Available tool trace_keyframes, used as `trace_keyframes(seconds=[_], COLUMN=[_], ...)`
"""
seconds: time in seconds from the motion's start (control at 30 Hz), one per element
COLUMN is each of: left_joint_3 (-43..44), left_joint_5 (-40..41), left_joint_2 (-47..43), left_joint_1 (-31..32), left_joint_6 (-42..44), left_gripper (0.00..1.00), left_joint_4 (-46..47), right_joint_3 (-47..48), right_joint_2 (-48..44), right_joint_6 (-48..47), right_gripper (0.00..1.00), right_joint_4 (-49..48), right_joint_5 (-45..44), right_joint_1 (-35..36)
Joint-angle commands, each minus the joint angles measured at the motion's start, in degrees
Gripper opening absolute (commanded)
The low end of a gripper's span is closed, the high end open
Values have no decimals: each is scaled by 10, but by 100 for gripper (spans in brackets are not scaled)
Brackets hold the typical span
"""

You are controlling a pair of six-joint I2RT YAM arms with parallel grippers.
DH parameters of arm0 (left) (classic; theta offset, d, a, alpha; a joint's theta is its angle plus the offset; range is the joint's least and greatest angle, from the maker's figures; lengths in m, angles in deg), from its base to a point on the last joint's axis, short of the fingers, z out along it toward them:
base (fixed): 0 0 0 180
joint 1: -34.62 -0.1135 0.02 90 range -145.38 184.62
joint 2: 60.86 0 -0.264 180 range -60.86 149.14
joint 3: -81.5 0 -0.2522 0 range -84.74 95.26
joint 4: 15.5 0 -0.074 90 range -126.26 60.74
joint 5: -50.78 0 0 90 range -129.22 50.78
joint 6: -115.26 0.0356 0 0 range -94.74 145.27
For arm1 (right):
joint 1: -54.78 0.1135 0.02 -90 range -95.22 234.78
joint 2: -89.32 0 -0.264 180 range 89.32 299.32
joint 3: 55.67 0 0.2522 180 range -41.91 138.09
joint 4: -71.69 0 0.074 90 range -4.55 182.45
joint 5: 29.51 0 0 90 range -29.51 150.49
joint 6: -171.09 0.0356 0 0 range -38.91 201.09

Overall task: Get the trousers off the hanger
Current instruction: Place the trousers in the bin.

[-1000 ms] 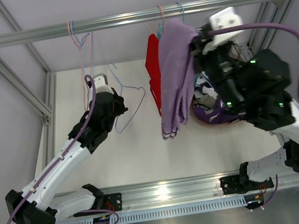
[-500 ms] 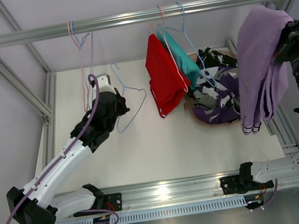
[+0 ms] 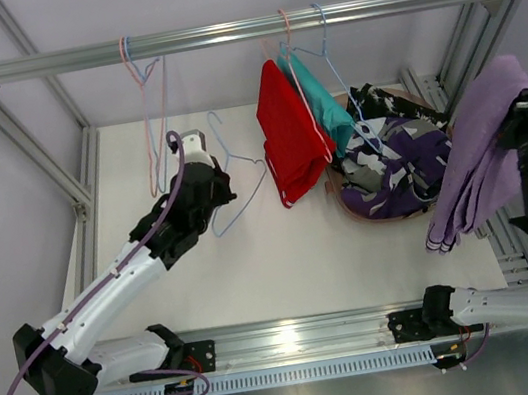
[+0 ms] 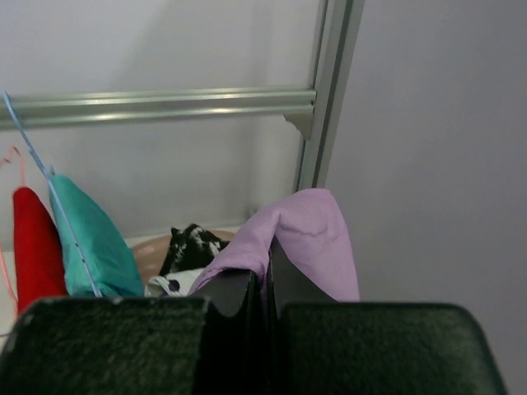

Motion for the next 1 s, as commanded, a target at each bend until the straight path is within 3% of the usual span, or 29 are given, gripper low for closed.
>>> trace_keyframes(seconds=[0.0, 0.17, 0.3, 0.47, 0.53, 0.67, 0.97], left_joint_3=[29, 29, 35, 36, 38, 38, 42], left_joint_5=[14, 15, 17, 20, 20, 20, 15], left_joint_2=[4, 6, 5, 1, 1, 1, -4], left_joint_1=[9, 18, 23, 25, 27, 28, 28], left_joint_6=[14, 15, 20, 25, 28, 29, 31], left_gripper=[0, 0, 0, 0, 1, 0, 0], left_joint_4=[9, 6, 4, 2, 3, 2, 0], right_joint_3=[-58, -121, -150, -165, -169, -154, -122], right_joint_2=[-11, -16, -4, 45, 68, 118, 227], right_joint_6=[29, 127, 281, 457, 488, 550, 590], right_gripper=[0, 0, 0, 0, 0, 0, 0], right_joint_4=[-75, -41, 79, 161, 172, 185, 152], right_joint_5=[-2, -1, 43, 126, 183, 247, 321], right_joint_1=[-18, -81, -205, -346, -409, -473, -553])
